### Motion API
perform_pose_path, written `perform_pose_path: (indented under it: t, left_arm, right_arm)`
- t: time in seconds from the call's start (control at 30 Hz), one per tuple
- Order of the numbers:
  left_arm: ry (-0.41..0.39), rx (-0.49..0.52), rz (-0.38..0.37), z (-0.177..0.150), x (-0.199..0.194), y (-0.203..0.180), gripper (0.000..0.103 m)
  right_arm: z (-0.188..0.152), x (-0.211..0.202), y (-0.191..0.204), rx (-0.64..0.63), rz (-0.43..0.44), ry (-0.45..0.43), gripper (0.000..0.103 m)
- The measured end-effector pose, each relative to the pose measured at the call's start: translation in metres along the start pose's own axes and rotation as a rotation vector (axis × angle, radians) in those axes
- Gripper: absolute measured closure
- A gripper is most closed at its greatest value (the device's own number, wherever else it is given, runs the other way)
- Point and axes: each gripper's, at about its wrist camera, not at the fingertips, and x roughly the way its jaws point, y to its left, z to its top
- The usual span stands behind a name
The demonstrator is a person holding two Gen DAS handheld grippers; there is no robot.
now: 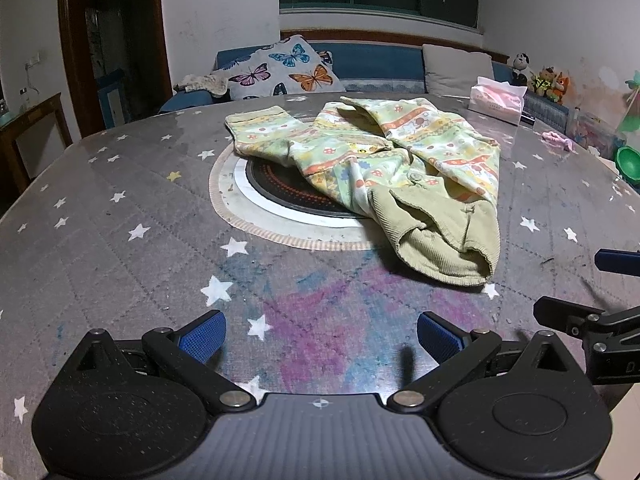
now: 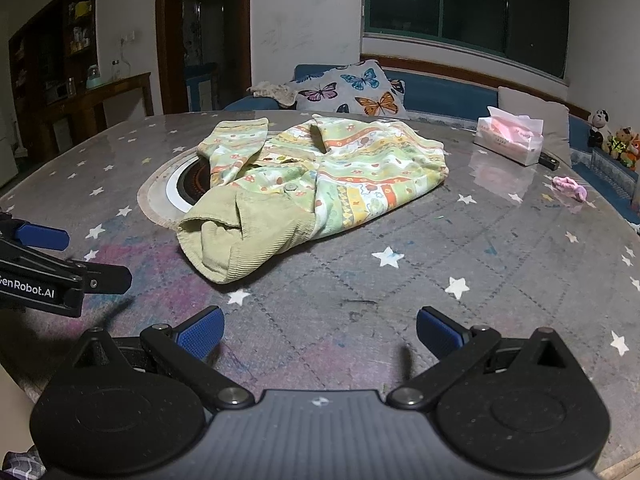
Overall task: Fold clothes
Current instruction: 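Approach the crumpled striped shirt with both grippers open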
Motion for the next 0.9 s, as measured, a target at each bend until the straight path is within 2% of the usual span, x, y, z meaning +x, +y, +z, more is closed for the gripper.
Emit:
perform_pose_path:
  t: [0.9]
  left_arm:
    - [0.022, -0.003, -0.001, 0.017, 0.017, 0.006, 0.000]
  right_arm:
    - [0.020, 0.021, 0.004, -0.033, 0.032, 0.033, 0.000]
